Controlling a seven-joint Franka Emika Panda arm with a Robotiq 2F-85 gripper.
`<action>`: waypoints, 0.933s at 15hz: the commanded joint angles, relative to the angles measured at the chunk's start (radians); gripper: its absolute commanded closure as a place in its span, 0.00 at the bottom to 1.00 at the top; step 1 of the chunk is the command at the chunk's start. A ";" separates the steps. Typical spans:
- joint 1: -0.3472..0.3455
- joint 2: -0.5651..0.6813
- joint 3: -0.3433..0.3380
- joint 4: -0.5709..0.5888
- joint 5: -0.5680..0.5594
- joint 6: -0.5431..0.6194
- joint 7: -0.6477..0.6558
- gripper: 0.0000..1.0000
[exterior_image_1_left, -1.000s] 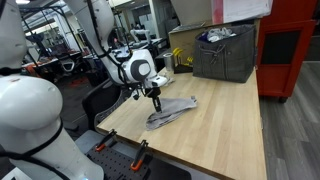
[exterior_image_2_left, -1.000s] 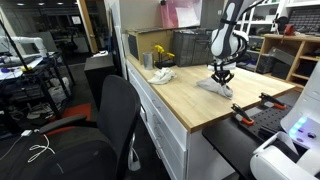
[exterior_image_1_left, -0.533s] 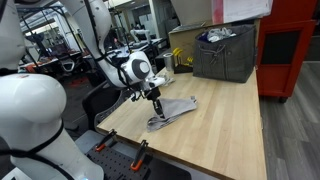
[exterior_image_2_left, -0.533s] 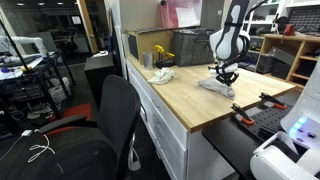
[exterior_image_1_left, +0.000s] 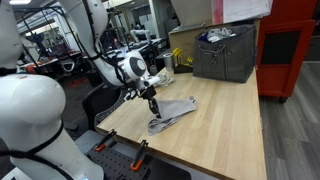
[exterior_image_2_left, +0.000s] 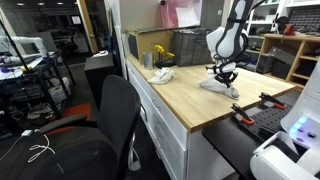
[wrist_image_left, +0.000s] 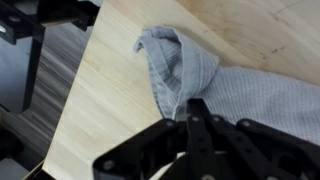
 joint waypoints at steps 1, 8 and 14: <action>-0.120 -0.134 0.146 -0.077 0.102 0.041 -0.082 1.00; -0.212 -0.181 0.324 -0.116 0.333 0.034 -0.225 0.68; -0.211 -0.221 0.277 -0.169 0.217 0.035 -0.185 0.22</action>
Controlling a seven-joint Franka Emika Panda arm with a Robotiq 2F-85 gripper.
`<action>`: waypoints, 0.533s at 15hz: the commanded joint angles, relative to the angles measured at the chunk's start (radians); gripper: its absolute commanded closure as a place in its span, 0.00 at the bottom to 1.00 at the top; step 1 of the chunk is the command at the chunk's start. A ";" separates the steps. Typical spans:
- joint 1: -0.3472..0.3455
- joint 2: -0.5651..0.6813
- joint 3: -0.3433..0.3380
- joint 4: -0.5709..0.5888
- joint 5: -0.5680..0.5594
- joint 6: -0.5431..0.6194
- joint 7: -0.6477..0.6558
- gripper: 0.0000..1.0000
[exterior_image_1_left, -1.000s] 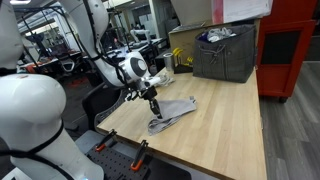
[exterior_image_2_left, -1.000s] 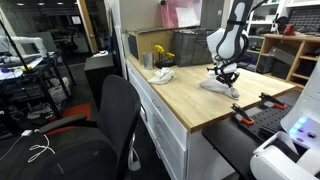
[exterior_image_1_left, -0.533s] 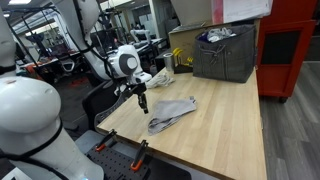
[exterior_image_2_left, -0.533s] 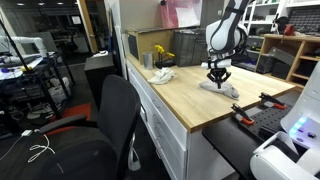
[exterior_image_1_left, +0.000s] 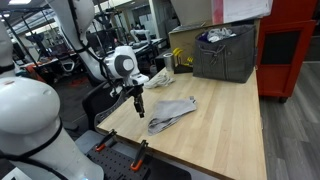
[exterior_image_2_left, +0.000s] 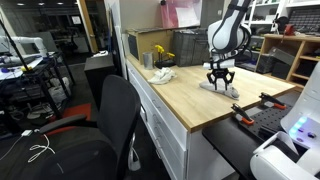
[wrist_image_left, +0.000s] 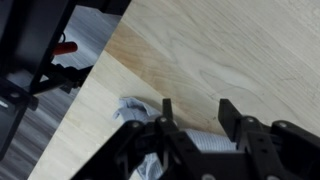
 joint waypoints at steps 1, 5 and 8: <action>-0.022 -0.070 -0.024 -0.064 -0.069 0.010 0.012 0.15; -0.062 -0.044 -0.020 -0.074 -0.068 0.063 -0.029 0.00; -0.079 -0.005 -0.024 -0.068 -0.061 0.113 -0.060 0.00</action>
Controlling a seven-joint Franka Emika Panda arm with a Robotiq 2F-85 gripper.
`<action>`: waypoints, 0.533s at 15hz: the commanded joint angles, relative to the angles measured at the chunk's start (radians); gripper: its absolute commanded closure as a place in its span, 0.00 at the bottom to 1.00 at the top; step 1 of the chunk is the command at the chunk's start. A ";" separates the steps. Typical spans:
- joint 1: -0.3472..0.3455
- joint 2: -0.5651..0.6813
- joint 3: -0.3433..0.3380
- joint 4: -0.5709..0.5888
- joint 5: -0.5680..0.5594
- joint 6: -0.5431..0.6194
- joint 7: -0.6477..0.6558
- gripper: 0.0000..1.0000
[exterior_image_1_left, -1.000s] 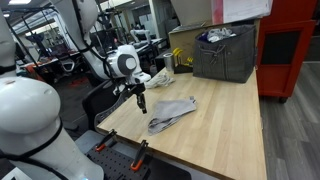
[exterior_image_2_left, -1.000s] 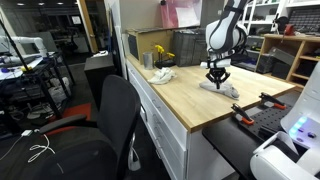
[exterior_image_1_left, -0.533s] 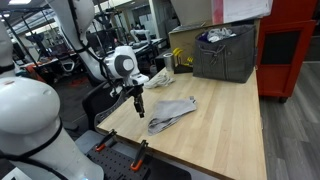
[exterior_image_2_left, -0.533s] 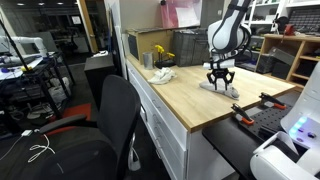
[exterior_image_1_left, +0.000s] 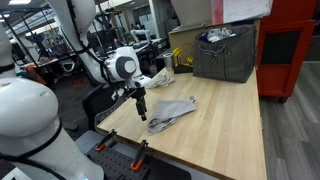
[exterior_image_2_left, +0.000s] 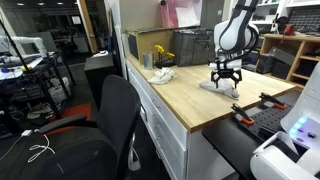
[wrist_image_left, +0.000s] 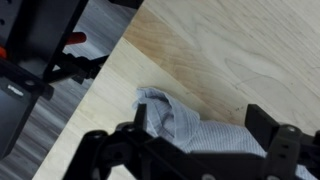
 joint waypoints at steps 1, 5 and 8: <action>-0.033 0.026 -0.002 -0.016 0.008 0.078 -0.054 0.00; -0.030 0.081 -0.023 -0.010 0.013 0.154 -0.104 0.32; -0.012 0.116 -0.048 -0.012 0.025 0.209 -0.141 0.58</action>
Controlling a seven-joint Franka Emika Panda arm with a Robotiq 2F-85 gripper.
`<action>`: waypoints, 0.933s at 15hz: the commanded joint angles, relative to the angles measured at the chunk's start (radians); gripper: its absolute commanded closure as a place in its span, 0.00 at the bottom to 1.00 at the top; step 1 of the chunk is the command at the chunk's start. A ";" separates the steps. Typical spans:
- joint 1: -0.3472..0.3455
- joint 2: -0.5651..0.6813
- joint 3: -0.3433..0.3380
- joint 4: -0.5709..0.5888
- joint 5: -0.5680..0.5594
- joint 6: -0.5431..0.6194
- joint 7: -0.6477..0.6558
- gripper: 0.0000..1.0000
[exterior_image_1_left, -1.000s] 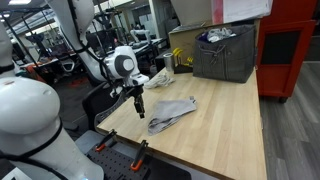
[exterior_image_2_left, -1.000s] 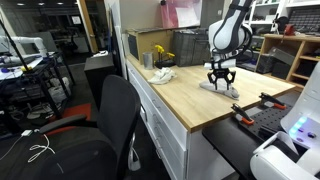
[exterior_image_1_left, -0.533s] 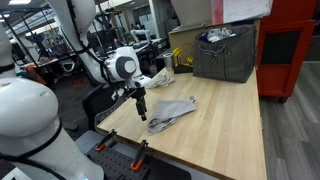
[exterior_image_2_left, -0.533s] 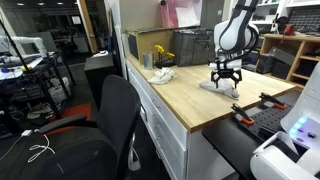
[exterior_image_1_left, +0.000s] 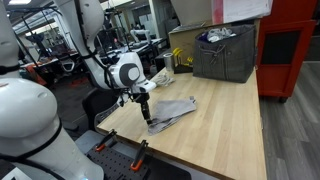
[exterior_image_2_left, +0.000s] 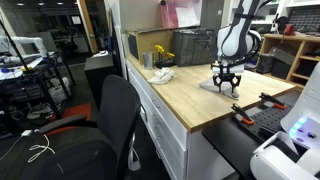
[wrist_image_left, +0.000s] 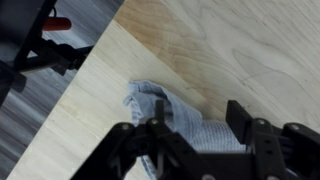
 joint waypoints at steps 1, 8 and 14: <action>0.021 0.035 -0.034 -0.014 0.028 0.081 -0.067 0.65; 0.139 0.015 -0.141 -0.076 0.069 0.151 -0.090 1.00; 0.139 -0.049 -0.163 -0.104 0.148 0.168 -0.148 0.99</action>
